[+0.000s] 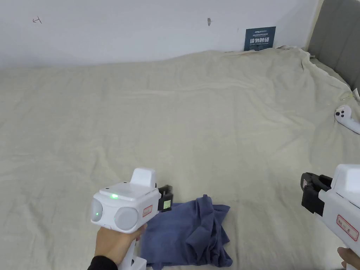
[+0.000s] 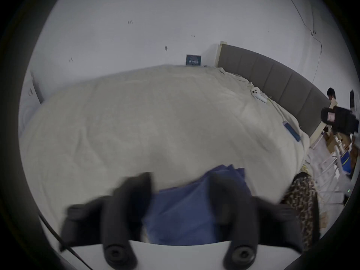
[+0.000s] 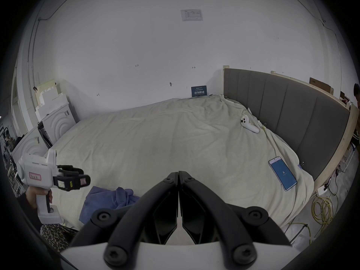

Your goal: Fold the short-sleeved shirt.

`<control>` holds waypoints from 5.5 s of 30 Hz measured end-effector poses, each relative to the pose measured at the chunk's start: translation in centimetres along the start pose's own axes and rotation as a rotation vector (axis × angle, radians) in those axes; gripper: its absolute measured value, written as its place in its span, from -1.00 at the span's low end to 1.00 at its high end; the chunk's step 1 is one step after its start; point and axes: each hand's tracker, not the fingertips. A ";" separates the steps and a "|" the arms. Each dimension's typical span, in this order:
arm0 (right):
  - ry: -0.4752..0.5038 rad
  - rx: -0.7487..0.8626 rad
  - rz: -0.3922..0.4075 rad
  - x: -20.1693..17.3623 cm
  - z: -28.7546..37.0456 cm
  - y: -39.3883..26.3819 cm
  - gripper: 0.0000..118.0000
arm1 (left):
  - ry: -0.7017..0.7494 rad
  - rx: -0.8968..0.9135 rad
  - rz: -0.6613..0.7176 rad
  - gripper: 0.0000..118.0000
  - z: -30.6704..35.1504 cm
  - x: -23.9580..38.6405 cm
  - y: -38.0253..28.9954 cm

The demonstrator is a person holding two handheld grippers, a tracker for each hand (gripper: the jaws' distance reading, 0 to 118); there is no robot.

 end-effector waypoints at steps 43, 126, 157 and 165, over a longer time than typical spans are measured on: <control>-0.050 -0.025 -0.026 2.3 0.8 -0.8 -1.00 | -0.160 0.048 -0.175 -1.00 -3.2 16.1 -7.3; 0.101 -0.091 0.187 -15.4 -13.9 -17.3 -1.00 | -0.258 -0.230 0.549 0.67 -2.6 -8.5 -7.2; 0.134 0.166 0.112 -12.1 -6.3 -3.4 -1.00 | -0.290 -0.240 0.395 -0.72 -1.3 -11.4 -2.0; 0.131 0.279 0.097 -12.4 -3.9 1.3 -1.00 | -0.079 -0.234 0.354 -0.72 2.5 -21.4 -0.2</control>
